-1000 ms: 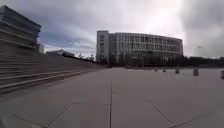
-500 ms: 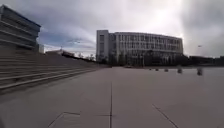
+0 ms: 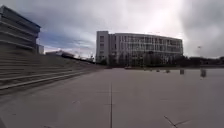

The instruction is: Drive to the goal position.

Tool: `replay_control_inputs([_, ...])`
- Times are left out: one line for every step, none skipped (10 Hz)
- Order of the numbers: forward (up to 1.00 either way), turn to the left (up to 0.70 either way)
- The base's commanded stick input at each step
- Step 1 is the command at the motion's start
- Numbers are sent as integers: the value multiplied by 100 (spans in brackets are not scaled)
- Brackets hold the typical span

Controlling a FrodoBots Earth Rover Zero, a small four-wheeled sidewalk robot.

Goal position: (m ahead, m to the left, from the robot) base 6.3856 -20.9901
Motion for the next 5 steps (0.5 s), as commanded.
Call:
replay_control_inputs([70,0])
replay_control_inputs([70,0])
replay_control_inputs([70,0])
replay_control_inputs([70,0])
replay_control_inputs([70,0])
